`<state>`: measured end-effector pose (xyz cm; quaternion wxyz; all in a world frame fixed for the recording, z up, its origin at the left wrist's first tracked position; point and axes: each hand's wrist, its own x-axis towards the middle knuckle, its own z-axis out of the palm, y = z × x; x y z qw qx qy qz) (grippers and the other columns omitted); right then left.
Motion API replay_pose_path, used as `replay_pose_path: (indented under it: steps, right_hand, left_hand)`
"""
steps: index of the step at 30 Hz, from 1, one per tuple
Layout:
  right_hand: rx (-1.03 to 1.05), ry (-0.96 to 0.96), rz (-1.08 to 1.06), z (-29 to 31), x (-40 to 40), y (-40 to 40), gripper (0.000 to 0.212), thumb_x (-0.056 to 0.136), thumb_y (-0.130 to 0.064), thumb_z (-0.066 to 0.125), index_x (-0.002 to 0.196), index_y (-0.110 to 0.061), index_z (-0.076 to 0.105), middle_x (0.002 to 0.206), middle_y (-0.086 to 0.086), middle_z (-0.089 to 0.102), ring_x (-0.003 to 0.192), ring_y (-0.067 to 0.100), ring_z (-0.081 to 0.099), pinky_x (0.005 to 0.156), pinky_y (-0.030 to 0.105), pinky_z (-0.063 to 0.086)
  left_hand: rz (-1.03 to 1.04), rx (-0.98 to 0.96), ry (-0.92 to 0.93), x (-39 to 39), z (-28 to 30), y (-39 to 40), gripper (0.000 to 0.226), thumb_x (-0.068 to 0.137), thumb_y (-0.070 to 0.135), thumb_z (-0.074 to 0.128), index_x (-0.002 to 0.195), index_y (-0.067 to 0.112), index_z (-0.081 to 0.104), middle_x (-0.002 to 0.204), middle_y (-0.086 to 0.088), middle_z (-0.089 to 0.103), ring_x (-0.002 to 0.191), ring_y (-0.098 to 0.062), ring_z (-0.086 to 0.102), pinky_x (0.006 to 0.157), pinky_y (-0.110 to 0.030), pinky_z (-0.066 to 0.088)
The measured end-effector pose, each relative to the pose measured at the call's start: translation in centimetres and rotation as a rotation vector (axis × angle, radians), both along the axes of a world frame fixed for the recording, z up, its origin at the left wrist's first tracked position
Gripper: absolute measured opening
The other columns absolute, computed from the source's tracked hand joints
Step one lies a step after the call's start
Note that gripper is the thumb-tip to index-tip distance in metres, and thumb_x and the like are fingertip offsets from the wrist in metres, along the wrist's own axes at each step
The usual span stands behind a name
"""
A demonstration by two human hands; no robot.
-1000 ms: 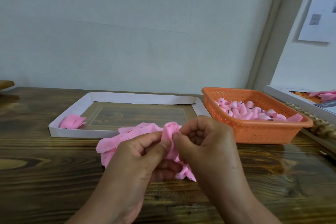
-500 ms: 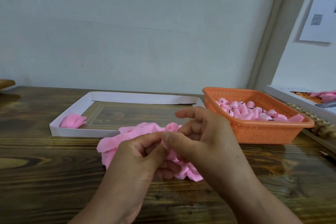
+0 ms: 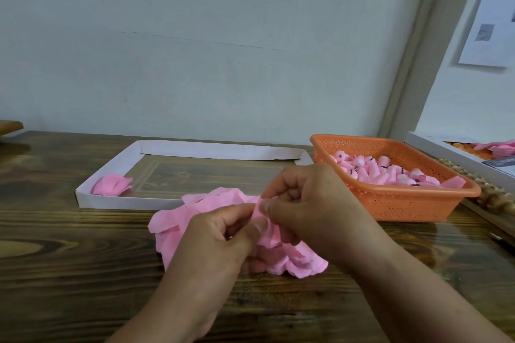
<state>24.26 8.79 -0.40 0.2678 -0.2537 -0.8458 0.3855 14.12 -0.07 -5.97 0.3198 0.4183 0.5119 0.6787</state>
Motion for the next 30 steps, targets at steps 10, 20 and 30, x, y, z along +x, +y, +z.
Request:
replay_pose_path:
  steps: [10, 20, 30]
  right_hand:
    - [-0.08, 0.084, 0.092, 0.0, 0.8, 1.3, 0.016, 0.082, 0.003, 0.064, 0.069, -0.007, 0.064, 0.044, -0.003, 0.056, 0.037, 0.007, 0.049, 0.042, 0.019, 0.042]
    - [-0.271, 0.138, 0.454, -0.1, 1.6, 2.4, 0.003, 0.073, -0.002, 0.064, 0.073, -0.004, 0.067, 0.053, 0.003, 0.059, 0.041, 0.007, 0.047, 0.041, 0.015, 0.038]
    - [0.366, 0.244, 0.083, -0.7, 2.7, 1.8, 0.012, 0.081, -0.004, 0.065, 0.084, -0.015, 0.069, 0.072, -0.009, 0.064, 0.065, 0.006, 0.059, 0.061, 0.011, 0.041]
  left_hand:
    - [-0.041, -0.277, 0.427, -2.0, 1.3, 0.7, 0.047, 0.055, 0.059, 0.076, 0.097, 0.04, 0.065, 0.082, 0.022, 0.07, 0.076, 0.004, 0.064, 0.062, -0.014, 0.046]
    - [-0.493, -0.38, 0.207, -2.4, 1.7, 2.5, 0.018, 0.089, 0.003, 0.063, 0.103, -0.007, 0.061, 0.091, -0.022, 0.063, 0.087, -0.031, 0.058, 0.086, -0.052, 0.045]
    - [-0.676, -0.199, -0.308, -1.3, 0.7, 2.5, 0.034, 0.069, 0.038, 0.08, 0.052, 0.013, 0.064, 0.075, -0.012, 0.07, 0.066, -0.021, 0.066, 0.069, -0.034, 0.056]
